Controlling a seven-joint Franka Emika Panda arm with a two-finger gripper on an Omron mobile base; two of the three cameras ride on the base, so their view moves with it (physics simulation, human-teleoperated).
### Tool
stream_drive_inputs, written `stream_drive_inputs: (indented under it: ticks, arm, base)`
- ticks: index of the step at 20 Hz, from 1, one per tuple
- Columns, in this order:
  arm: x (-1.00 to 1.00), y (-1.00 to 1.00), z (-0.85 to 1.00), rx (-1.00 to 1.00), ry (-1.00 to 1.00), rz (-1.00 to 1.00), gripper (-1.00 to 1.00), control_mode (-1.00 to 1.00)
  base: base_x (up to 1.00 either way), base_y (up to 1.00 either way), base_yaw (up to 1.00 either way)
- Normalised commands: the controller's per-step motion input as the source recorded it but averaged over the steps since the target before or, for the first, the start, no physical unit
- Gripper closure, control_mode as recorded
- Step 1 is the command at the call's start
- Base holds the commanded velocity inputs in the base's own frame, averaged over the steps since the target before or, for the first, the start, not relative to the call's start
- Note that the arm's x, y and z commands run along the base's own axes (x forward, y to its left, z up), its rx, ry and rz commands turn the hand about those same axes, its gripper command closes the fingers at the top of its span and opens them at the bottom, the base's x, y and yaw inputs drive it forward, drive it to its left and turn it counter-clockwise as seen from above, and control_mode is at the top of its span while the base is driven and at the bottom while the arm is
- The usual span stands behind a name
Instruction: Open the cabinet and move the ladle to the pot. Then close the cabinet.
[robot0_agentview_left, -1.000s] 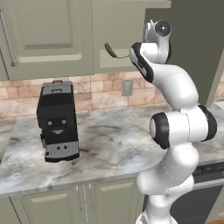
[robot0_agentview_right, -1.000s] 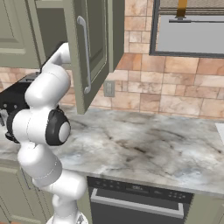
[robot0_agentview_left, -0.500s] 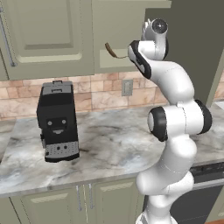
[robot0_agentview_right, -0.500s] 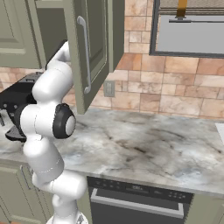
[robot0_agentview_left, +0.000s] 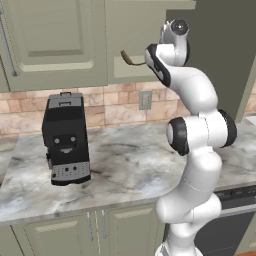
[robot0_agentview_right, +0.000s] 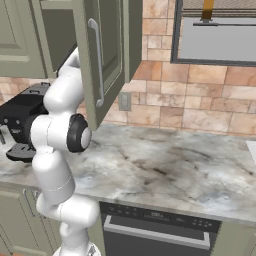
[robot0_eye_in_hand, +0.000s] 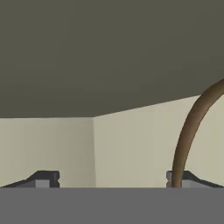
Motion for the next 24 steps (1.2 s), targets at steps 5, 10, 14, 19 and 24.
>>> stream_drive_inputs:
  ticks: [5, 10, 14, 19, 24]
  arm:
    - [0.19, 0.0, -0.34, 0.0, 0.0, 0.0, 1.0, -1.0]
    - [0.16, 0.0, -0.29, 0.01, 0.0, 0.0, 1.0, -1.0]
    - [0.0, 0.0, -0.12, 0.02, 0.0, 0.0, 1.0, -1.0]
    - [-0.22, 0.16, 0.0, 0.01, -0.01, 0.0, 1.0, -1.0]
    - [-0.48, 0.15, 0.18, 0.0, 0.0, 0.0, 1.0, -1.0]
  base:
    - [0.0, 0.0, 0.0]
    - [0.0, 0.0, 0.0]
    - [0.0, 0.0, 0.0]
    - [0.0, 0.0, 0.0]
    - [0.0, 0.0, 0.0]
